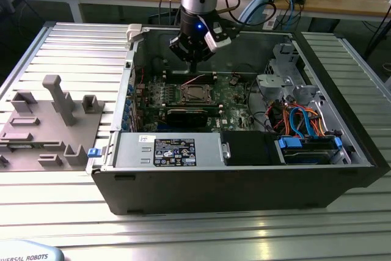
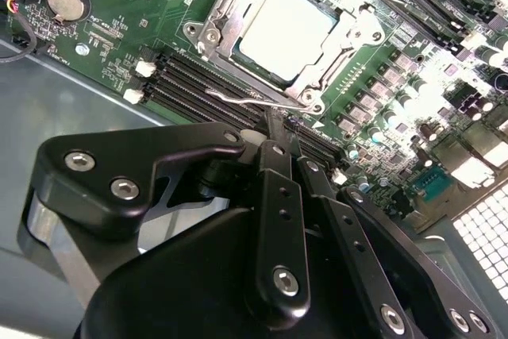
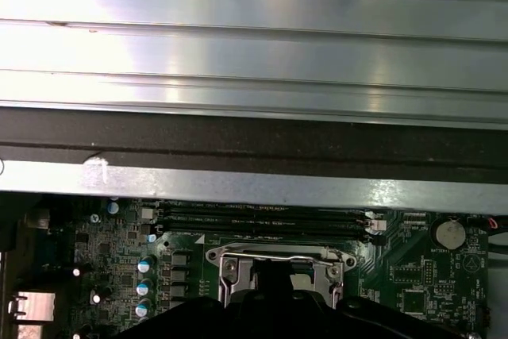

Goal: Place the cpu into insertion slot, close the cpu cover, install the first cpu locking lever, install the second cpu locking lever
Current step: 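Install the first cpu locking lever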

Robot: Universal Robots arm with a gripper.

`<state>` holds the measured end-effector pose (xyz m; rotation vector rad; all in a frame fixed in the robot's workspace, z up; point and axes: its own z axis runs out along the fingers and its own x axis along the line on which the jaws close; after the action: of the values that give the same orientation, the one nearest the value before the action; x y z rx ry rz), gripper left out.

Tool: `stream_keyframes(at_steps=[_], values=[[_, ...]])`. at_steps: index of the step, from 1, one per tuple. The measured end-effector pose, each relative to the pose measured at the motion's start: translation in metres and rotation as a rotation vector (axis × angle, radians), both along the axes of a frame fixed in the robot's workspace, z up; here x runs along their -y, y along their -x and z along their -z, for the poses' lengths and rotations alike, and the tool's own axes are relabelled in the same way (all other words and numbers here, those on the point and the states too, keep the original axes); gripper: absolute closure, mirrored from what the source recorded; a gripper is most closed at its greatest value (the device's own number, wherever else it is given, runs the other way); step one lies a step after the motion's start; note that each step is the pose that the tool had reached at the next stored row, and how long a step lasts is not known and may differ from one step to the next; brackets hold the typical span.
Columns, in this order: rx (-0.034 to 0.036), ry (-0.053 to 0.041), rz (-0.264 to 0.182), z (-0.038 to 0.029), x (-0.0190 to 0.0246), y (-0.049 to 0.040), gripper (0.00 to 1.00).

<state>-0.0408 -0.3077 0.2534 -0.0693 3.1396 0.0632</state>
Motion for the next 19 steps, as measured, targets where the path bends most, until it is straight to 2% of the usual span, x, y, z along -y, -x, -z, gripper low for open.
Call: stream_keyframes(at_steps=[19], values=[[0.0000, 0.0000, 0.000, 0.0006, 0.0000, -0.0049, 0.89]])
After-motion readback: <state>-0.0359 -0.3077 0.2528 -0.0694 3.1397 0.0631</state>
